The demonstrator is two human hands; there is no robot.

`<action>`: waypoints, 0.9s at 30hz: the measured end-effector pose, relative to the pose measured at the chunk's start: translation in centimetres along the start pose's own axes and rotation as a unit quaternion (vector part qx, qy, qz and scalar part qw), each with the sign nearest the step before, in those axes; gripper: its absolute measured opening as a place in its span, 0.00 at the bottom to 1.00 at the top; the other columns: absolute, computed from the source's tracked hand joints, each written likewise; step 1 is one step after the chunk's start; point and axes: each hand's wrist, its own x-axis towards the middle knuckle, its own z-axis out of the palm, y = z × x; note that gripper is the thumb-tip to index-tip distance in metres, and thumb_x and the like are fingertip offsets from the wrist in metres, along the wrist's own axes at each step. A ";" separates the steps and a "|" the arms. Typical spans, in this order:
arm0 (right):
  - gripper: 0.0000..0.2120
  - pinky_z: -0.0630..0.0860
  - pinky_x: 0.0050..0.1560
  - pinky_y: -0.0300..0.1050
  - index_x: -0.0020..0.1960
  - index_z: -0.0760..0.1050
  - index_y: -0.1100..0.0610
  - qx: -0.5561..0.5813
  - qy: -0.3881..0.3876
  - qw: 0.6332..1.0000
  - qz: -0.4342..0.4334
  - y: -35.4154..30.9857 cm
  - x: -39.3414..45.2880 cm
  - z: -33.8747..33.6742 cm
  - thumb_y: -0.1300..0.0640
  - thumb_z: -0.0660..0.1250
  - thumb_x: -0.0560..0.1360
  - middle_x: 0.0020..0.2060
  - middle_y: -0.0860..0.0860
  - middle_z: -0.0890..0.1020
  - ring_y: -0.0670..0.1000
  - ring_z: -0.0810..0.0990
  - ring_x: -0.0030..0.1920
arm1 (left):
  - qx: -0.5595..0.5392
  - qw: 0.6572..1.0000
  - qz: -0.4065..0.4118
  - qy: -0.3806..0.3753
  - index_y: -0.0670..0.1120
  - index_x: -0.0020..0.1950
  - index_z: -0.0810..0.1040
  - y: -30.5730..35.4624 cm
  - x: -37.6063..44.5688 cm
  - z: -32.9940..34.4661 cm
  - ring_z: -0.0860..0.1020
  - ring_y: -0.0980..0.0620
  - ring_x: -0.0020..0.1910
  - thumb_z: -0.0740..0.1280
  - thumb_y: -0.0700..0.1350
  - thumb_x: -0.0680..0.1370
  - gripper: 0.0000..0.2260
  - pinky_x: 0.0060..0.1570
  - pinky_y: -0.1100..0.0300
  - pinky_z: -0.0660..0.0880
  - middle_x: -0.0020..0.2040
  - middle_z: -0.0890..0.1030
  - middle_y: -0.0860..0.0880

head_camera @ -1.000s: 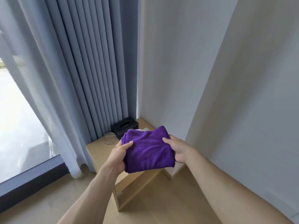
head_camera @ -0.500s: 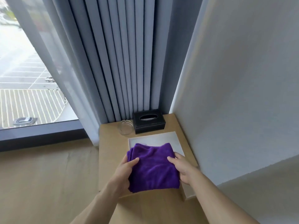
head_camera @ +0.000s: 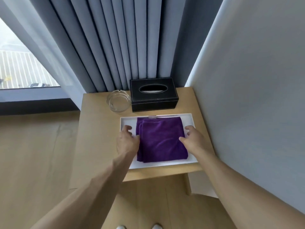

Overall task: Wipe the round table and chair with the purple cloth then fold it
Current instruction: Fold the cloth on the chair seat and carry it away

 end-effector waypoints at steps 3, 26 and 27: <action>0.25 0.78 0.54 0.47 0.72 0.67 0.51 -0.053 0.022 0.996 -0.063 0.8 0.6 1.8 0.55 0.69 0.77 0.62 0.52 0.76 0.54 0.79 0.58 | 0.127 0.986 0.105 0.024 0.49 0.64 0.75 -0.2 1.0 0.8 0.78 0.47 0.53 0.68 0.48 0.79 0.15 0.51 0.50 0.78 0.60 0.76 0.49; 0.48 0.46 0.79 0.53 0.80 0.37 0.50 -0.374 -0.015 0.867 -0.328 4.9 2.8 3.2 0.23 0.41 0.70 0.80 0.48 0.41 0.48 0.40 0.80 | 0.454 0.754 0.464 -0.106 0.55 0.82 0.43 -5.0 4.9 2.6 0.43 0.50 0.81 0.44 0.82 0.67 0.51 0.78 0.41 0.39 0.82 0.44 0.53; 0.50 0.45 0.79 0.53 0.80 0.36 0.50 -0.382 -0.022 0.862 -0.332 5.0 3.0 2.9 0.22 0.42 0.69 0.80 0.48 0.39 0.48 0.39 0.79 | 0.464 0.752 0.456 -0.105 0.55 0.82 0.42 -5.1 5.2 2.3 0.42 0.50 0.81 0.43 0.83 0.65 0.52 0.78 0.40 0.40 0.82 0.44 0.53</action>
